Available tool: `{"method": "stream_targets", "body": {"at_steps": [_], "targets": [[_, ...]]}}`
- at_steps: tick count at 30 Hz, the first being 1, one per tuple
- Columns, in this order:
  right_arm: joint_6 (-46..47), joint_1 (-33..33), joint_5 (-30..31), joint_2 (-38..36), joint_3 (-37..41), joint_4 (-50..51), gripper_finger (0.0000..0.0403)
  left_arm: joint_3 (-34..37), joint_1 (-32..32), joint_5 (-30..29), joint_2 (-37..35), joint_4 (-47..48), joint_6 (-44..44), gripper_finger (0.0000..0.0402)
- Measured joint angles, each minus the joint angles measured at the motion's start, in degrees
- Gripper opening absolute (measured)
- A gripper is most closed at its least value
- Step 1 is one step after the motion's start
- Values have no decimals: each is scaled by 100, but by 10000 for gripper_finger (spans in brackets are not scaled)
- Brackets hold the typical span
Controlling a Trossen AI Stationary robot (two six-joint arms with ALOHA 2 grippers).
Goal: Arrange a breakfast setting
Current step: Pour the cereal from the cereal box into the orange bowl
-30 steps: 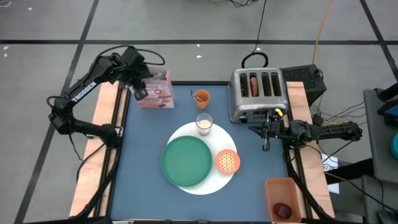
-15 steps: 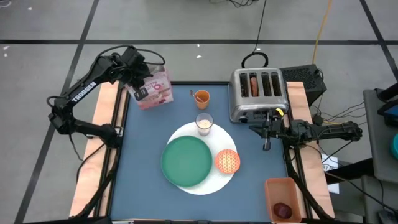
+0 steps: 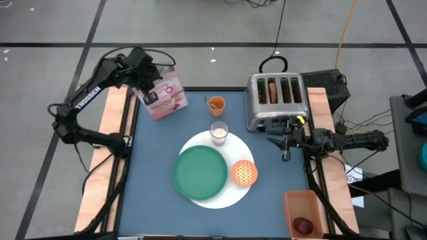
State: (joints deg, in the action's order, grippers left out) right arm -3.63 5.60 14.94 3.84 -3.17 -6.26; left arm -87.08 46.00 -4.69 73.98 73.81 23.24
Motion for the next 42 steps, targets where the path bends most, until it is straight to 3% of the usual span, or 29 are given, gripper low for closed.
{"method": "stream_targets", "body": {"at_steps": [12,16,25,33,42], "targets": [[293,0,11,0,-20,-256,228,-1507,-291,193,-3,383,-349,4],[386,0,377,0,-25,-742,249,-1967,-606,205,-3,414,-439,3],[447,-2,610,2,-32,-1288,260,-2668,-1406,237,-7,425,-748,3],[383,-2,605,29,-61,-1648,261,-2748,-2069,234,-7,414,-996,3],[279,-4,624,970,-1071,-1260,261,-2755,-2708,227,149,387,-1191,3]]}}
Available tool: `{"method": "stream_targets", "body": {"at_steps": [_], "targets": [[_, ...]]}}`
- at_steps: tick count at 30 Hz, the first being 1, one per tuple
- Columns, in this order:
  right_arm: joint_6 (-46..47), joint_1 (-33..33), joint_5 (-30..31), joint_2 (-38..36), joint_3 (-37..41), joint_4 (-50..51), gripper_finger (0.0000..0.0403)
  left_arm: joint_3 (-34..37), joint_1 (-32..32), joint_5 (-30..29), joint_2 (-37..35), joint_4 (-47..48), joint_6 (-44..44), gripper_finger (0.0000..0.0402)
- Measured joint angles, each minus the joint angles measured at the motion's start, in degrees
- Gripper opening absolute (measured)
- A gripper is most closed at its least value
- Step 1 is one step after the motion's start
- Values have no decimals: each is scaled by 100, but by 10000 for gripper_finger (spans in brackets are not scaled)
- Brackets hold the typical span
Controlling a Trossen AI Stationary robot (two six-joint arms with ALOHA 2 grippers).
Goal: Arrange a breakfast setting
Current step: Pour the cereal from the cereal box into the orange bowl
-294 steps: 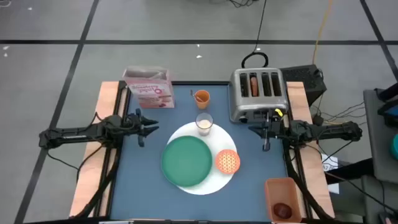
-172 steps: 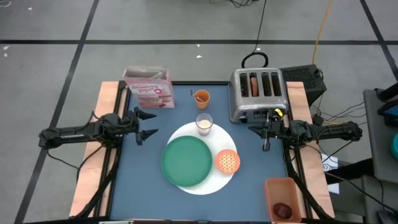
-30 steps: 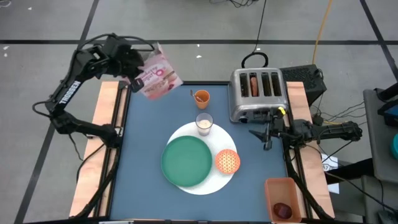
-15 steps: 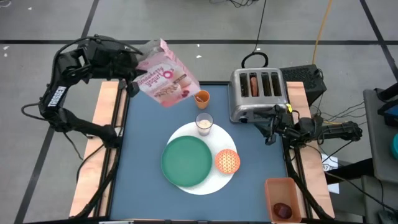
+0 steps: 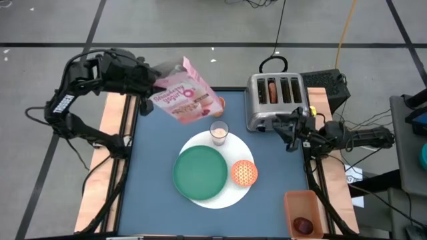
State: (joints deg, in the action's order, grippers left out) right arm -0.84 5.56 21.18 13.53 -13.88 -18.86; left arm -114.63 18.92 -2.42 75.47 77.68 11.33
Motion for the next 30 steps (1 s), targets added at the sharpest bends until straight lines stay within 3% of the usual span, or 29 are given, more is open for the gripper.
{"method": "stream_targets", "body": {"at_steps": [11,23,30], "targets": [[-331,-23,3,2014,-1592,378,261,0,-377,-46,174,-156,28,3],[-438,-669,-72,3702,-2913,1130,261,4,-756,-35,222,-167,0,3],[-274,-1019,-1504,4348,-3391,1140,261,4,-964,-11,220,-249,-57,3]]}}
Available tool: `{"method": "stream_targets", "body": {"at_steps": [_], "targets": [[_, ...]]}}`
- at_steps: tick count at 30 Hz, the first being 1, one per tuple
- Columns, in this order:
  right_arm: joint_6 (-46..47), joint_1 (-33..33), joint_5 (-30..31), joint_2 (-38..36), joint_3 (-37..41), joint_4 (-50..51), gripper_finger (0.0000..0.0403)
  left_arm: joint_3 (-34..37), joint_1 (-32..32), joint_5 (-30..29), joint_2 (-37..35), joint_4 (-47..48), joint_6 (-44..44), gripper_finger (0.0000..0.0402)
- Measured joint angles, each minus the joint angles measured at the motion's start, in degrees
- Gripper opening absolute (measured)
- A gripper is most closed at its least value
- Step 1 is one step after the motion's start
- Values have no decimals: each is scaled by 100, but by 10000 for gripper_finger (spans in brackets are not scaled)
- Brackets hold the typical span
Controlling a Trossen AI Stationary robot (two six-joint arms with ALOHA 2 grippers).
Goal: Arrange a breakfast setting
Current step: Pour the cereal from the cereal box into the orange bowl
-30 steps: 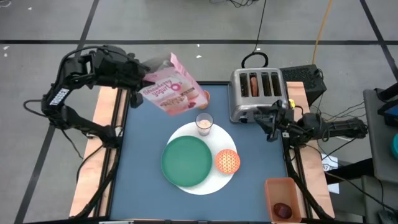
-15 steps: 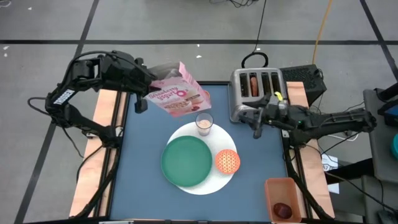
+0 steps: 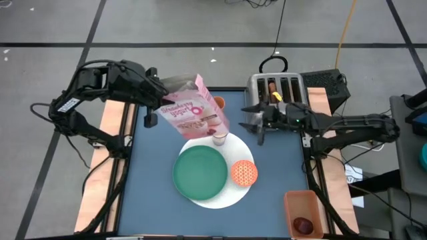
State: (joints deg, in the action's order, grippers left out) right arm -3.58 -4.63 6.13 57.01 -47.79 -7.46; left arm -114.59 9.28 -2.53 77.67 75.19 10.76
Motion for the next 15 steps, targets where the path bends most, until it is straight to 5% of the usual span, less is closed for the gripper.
{"method": "stream_targets", "body": {"at_steps": [15], "targets": [[140,-331,-683,931,-555,6,261,0,-350,-52,-2,-220,24,3]]}}
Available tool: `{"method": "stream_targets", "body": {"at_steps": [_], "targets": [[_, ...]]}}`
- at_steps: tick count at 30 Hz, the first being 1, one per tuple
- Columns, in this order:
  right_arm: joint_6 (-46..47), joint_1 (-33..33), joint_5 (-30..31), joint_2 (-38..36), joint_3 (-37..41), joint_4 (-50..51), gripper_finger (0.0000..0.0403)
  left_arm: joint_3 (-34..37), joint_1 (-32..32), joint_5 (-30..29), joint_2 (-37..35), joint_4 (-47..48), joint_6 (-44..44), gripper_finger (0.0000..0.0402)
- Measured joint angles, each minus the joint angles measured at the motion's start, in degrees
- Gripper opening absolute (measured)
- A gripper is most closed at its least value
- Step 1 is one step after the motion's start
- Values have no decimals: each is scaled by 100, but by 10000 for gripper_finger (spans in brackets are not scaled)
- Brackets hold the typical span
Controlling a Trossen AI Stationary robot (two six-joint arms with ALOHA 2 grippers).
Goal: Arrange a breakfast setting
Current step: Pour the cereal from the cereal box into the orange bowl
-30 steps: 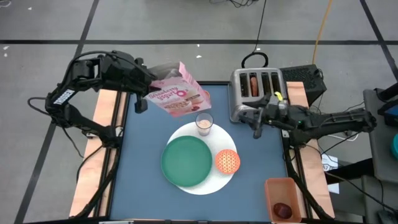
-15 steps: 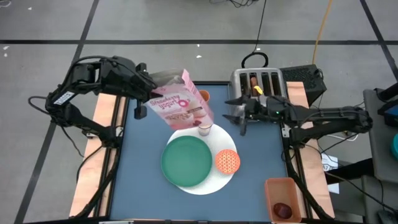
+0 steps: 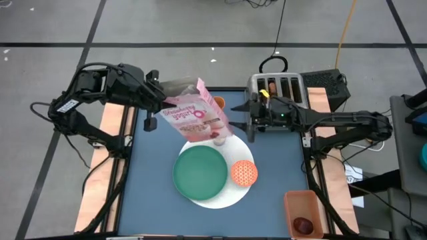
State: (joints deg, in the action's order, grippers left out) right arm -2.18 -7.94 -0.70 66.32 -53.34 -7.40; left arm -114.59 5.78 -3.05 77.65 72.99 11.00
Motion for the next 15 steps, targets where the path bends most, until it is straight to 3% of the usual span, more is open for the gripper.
{"method": "stream_targets", "body": {"at_steps": [4,15], "targets": [[3,-33,-565,71,-110,-20,261,0,-9,2,0,8,-23,3],[-158,-34,-539,81,-123,-100,261,0,-7,-8,0,1,-61,3]]}}
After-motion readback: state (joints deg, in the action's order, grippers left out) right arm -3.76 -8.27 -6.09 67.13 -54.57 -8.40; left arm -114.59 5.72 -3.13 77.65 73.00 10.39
